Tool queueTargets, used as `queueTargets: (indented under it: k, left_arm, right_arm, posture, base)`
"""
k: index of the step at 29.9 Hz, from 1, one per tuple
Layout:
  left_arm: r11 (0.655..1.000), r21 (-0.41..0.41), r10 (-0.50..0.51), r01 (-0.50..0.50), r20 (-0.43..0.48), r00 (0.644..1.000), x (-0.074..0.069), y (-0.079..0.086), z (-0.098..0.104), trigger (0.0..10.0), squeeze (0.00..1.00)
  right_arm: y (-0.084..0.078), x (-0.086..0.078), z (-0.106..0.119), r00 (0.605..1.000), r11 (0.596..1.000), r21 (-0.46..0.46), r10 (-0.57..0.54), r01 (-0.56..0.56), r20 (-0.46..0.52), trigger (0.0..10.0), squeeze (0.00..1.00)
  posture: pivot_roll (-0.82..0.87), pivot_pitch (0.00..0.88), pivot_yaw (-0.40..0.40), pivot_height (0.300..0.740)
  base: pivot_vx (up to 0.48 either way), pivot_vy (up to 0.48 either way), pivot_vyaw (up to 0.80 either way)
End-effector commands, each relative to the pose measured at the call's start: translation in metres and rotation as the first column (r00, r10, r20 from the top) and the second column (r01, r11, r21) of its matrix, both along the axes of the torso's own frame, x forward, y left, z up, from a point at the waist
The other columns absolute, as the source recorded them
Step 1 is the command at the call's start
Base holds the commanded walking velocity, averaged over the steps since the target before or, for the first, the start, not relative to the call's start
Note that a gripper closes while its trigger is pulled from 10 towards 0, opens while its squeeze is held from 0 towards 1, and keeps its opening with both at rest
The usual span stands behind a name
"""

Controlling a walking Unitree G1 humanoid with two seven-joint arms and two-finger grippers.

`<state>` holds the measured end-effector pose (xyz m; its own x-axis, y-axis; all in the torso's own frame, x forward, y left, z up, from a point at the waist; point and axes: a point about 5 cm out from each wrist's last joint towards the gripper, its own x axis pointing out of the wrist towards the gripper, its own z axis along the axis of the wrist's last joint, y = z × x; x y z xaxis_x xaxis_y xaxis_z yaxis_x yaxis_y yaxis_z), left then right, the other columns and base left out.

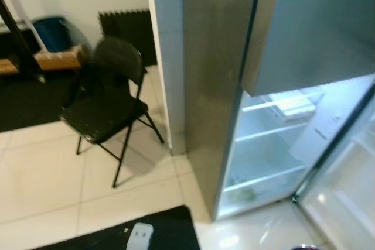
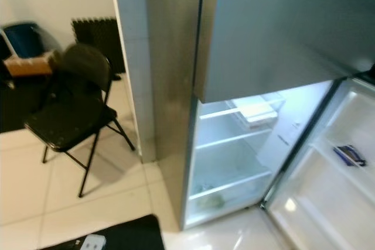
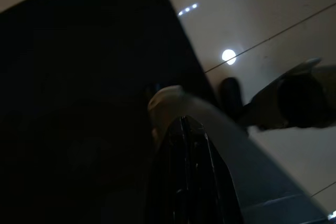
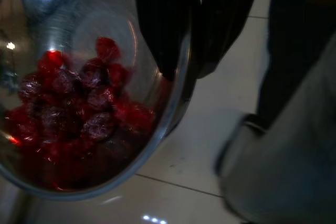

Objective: Restocking fridge

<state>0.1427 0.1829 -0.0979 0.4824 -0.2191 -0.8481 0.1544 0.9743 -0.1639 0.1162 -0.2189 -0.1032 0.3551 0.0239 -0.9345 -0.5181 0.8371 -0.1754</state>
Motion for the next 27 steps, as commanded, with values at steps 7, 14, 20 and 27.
queueTargets:
  k: [7,14,20,27]
  left_arm:
    - [1.000,-0.013,0.007,-0.008,-0.018,1.000,-0.0052,-0.0024,-0.0022,10.0,0.00]
    - [1.000,-0.013,0.006,-0.007,-0.019,1.000,-0.0056,-0.0020,-0.0022,10.0,0.00]
    - [1.000,-0.012,0.003,-0.003,-0.017,1.000,-0.0048,-0.0007,-0.0018,10.0,0.00]
    - [1.000,-0.017,0.001,-0.001,-0.012,1.000,-0.0027,-0.0017,-0.0011,10.0,0.00]
  right_arm:
    - [-0.0032,0.0013,0.0012,1.000,1.000,-0.006,0.018,-0.018,-0.001,10.0,0.00]
    - [-0.0040,0.0026,0.0017,1.000,1.000,-0.020,0.017,-0.017,0.012,10.0,0.00]
    - [-0.0039,0.0035,0.0019,1.000,1.000,-0.022,0.018,-0.017,0.015,10.0,0.00]
    - [-0.0040,0.0043,0.0021,1.000,0.999,-0.029,0.019,-0.019,0.023,10.0,0.00]
  posture:
    - [-0.02,0.000,-0.012,0.740]
    - [-0.02,0.000,-0.011,0.740]
    - [-0.02,0.000,-0.009,0.740]
    - [-0.02,0.000,-0.008,0.740]
  base:
    - [0.000,-0.337,0.78]
    - [0.000,-0.337,0.47]
    - [0.000,-0.348,0.00]
    - [0.000,-0.361,0.00]
